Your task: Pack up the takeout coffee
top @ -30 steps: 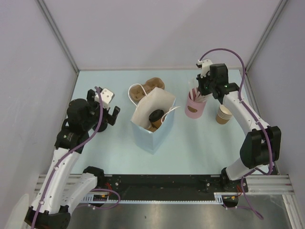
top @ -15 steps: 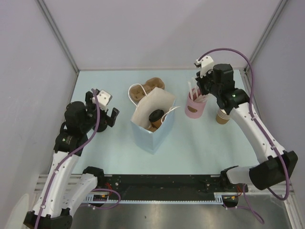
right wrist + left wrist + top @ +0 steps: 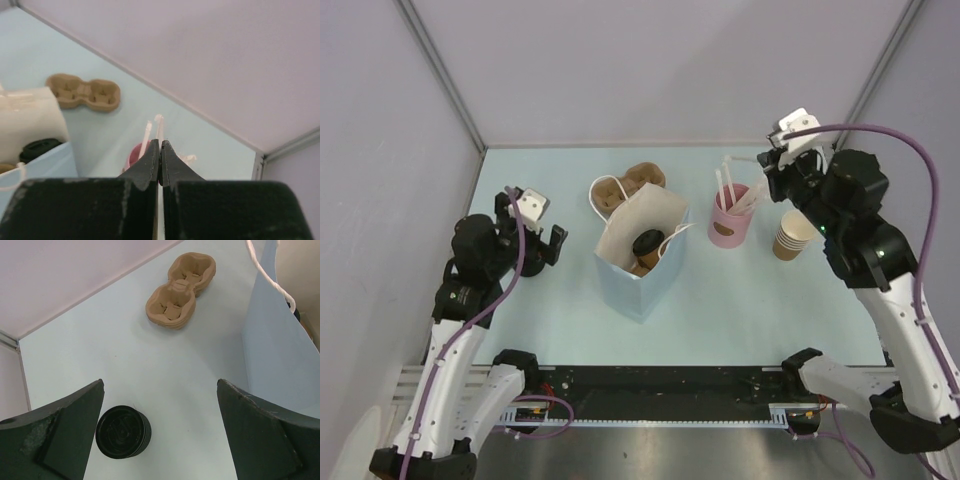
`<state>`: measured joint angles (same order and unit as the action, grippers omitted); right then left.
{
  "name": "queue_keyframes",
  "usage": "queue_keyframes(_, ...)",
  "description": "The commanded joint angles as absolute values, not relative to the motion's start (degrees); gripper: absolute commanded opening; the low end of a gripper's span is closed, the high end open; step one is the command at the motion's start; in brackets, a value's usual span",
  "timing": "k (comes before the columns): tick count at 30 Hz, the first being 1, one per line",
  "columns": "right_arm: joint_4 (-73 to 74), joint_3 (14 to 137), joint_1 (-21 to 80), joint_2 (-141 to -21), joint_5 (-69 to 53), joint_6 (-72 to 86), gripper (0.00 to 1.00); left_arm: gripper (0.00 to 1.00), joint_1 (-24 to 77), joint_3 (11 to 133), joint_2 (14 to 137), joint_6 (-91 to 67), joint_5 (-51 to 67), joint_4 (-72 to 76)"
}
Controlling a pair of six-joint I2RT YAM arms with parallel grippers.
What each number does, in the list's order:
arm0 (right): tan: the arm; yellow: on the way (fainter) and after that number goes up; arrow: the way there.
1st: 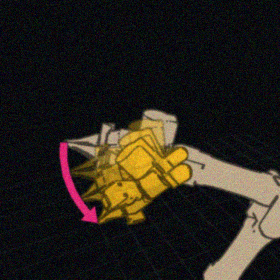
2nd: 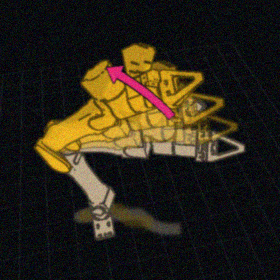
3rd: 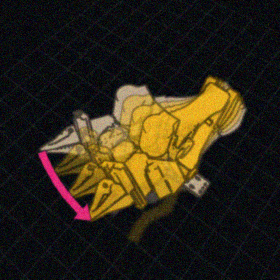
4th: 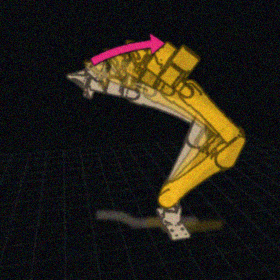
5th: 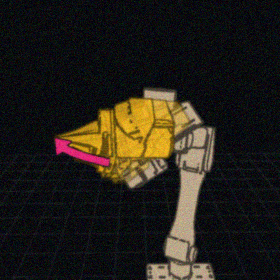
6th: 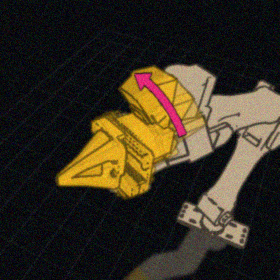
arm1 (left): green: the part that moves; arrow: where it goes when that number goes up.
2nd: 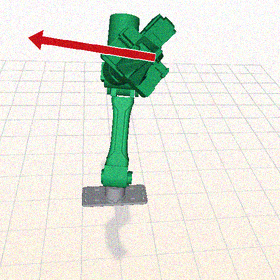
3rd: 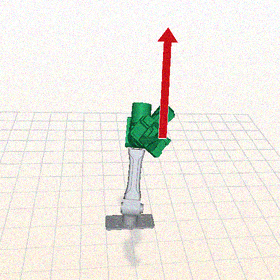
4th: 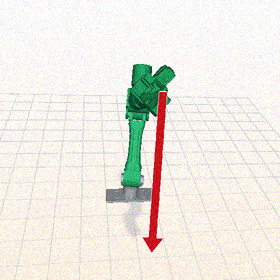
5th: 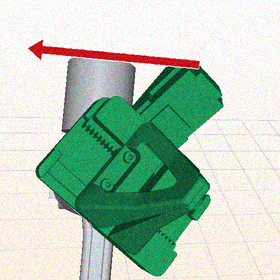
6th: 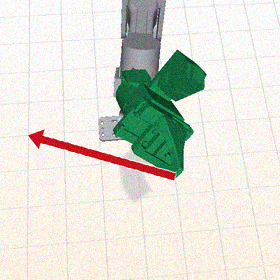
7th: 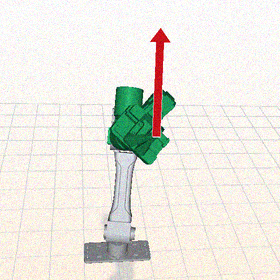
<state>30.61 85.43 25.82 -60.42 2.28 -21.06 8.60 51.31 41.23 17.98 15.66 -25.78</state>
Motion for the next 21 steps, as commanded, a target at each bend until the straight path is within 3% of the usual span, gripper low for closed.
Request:
queue_keyframes(1, 31.5, 91.1, 26.4, -56.3, -5.6, -19.3, 0.00, 0.99, 7.2, 51.1, 40.4, 16.5, 17.8, -23.8)
queue_keyframes(8, 34.4, 97.1, 24.8, -57.7, -26.8, -11.7, 0.00, 0.99, 5.0, 50.4, 39.6, 15.7, 19.8, -23.5)
queue_keyframes(12, 33.9, 97.4, 24.5, -60.4, -32.4, -7.8, 0.00, 0.99, 4.2, 50.4, 39.8, 15.4, 20.5, -23.5)
queue_keyframes(21, 33.5, 91.5, 31.6, -64.4, -29.4, -9.7, 0.00, 1.00, 3.3, 50.1, 40.0, 15.0, 21.4, -23.1)
